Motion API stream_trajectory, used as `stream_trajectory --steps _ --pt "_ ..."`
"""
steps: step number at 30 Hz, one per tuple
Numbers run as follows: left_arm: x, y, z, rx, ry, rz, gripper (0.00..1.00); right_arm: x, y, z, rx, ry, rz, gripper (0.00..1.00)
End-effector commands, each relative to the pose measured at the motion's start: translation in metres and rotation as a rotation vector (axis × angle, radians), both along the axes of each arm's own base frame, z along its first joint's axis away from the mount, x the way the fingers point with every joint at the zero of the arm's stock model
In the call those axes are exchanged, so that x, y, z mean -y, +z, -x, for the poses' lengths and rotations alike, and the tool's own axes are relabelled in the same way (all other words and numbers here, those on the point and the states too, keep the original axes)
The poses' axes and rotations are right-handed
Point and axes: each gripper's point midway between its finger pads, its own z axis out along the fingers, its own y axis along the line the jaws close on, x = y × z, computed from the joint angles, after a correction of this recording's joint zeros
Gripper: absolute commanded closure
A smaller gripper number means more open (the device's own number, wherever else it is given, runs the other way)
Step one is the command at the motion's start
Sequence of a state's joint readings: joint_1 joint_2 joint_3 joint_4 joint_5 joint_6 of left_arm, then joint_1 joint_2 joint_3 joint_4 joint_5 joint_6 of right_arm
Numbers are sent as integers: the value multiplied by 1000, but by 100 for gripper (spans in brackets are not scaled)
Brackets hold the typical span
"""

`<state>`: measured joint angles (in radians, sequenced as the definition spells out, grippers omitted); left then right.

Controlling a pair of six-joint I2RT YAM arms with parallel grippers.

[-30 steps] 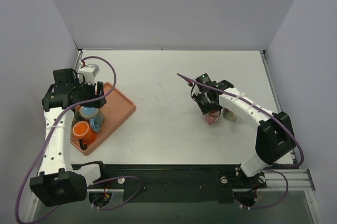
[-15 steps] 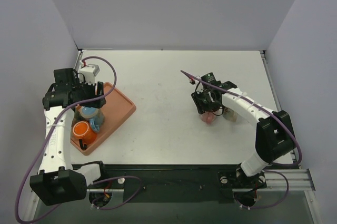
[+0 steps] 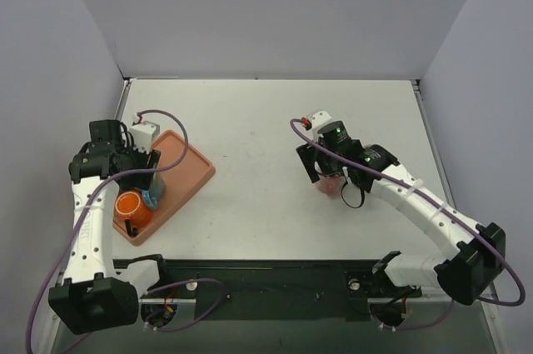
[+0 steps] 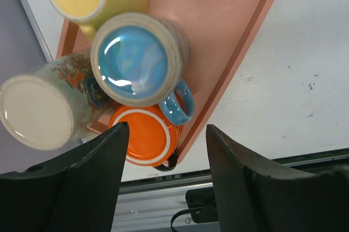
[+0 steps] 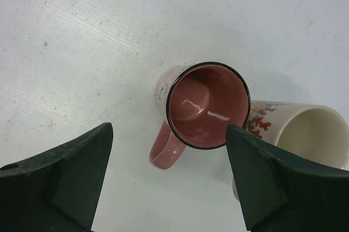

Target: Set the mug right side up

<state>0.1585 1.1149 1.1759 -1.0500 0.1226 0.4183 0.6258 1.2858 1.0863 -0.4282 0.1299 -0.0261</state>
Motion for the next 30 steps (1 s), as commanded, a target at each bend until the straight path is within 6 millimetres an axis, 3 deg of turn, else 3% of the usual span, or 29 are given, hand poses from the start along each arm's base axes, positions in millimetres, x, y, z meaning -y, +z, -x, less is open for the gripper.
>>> stream_trajectory --steps 1,5,9,14,17,26,30 --pt "-13 -22 38 -103 1 -94 33 13 18 4 59 -61 20 21" --pt "-15 -41 40 -140 24 -95 36 19 17 12 87 -99 -25 21" --pt "-15 -54 27 -137 77 -67 46 24 11 19 108 -95 -47 20" --pt "-13 -60 14 -106 150 -25 47 26 11 25 114 -71 -44 21" --pt "-23 -65 10 -107 202 -71 47 24 12 26 115 -60 -54 21" --pt "-14 -89 0 -152 100 -181 46 27 11 27 132 -67 -51 21" --pt "-10 -88 -8 -126 77 -196 59 27 9 28 133 -57 -49 21"
